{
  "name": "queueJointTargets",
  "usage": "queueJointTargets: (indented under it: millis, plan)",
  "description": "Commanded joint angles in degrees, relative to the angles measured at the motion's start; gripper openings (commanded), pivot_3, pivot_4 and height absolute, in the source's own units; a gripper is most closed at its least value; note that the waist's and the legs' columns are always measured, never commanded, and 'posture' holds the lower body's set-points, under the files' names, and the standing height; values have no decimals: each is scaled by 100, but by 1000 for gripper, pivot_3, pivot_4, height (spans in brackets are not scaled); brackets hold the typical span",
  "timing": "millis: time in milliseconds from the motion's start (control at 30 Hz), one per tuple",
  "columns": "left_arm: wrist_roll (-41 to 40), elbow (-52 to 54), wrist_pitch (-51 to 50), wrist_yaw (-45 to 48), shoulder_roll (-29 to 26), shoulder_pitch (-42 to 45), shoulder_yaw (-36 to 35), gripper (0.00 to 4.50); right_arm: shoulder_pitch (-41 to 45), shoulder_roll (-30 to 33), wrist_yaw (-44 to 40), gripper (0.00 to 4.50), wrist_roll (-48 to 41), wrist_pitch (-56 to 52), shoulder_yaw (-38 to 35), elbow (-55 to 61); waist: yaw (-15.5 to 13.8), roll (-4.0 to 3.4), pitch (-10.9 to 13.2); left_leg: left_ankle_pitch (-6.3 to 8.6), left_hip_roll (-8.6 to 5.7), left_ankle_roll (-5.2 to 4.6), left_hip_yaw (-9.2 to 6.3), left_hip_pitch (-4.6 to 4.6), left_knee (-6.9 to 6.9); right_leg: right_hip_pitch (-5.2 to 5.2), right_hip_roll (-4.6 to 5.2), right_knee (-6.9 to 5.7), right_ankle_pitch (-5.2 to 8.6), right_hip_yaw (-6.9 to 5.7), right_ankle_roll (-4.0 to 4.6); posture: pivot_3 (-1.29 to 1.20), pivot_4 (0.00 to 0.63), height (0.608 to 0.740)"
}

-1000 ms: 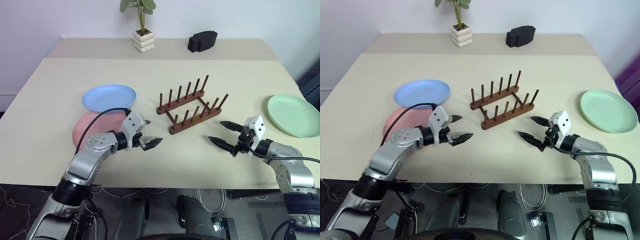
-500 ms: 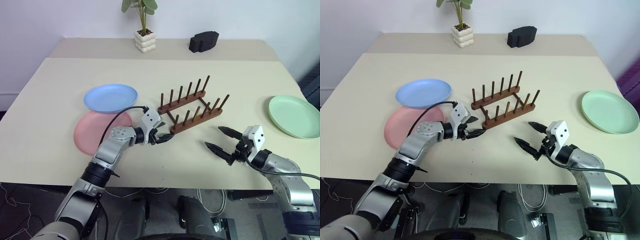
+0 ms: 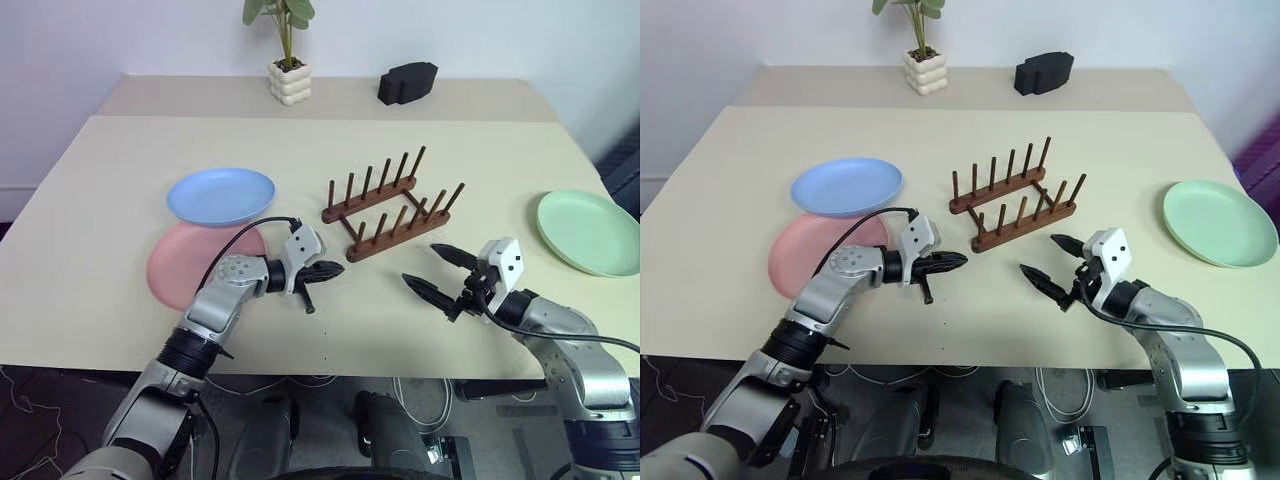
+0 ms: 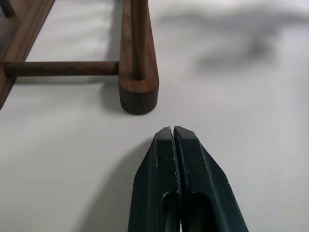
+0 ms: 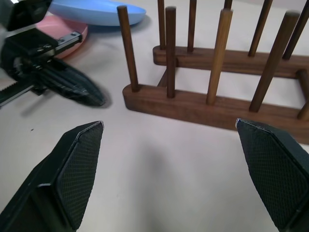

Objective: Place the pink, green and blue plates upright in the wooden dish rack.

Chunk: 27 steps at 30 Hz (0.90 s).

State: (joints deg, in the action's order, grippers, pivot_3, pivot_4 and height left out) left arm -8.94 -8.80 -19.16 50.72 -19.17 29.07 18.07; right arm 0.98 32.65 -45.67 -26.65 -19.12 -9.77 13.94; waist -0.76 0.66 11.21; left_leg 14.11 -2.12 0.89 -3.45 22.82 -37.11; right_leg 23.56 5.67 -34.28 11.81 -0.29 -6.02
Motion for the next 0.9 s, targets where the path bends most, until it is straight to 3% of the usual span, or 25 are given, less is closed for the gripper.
queueJointTargets:
  millis: [33, 233, 633, 733, 900]
  plan:
    - [-51, 77, -133, 17, 54, 106, -84, 1335, 30, 52, 25, 4500, -78, 11, -89, 257, 3, 0, 0, 0, 0, 0, 0, 1, 0, 0, 0, 1, 0, 0, 0, 0, 150, 736]
    - [247, -115, -66, -255, 124, 208, -4, 4477, -66, -9, -59, 4500, -23, 244, -91, 54, 5, 0, 0, 0, -1, 0, 1, 1, -1, 1, 0, 0, 0, 0, -1, 0, 150, 736]
    - [570, -1341, 37, -697, 965, 982, 103, 4477, -69, -40, -234, 4500, 76, 695, -74, -406, 3, 1, 0, 0, -10, -1, 7, 1, -4, -3, -1, 0, -10, -2, -19, 0, 150, 736]
    - [591, -1344, 85, -621, 1047, 933, 132, 3723, -162, 25, -263, 4500, 75, 697, -117, -409, 4, 2, -1, 0, -10, -1, 8, 0, -4, -3, -1, 0, -10, -2, -20, 0, 150, 736]
    - [578, -1174, 362, -332, 942, 799, 146, 1328, -332, 191, -258, 4500, 193, 569, -106, -322, 3, 1, -1, 0, -9, -1, 7, 1, -3, -2, -1, 0, -10, -2, -19, 0, 150, 736]
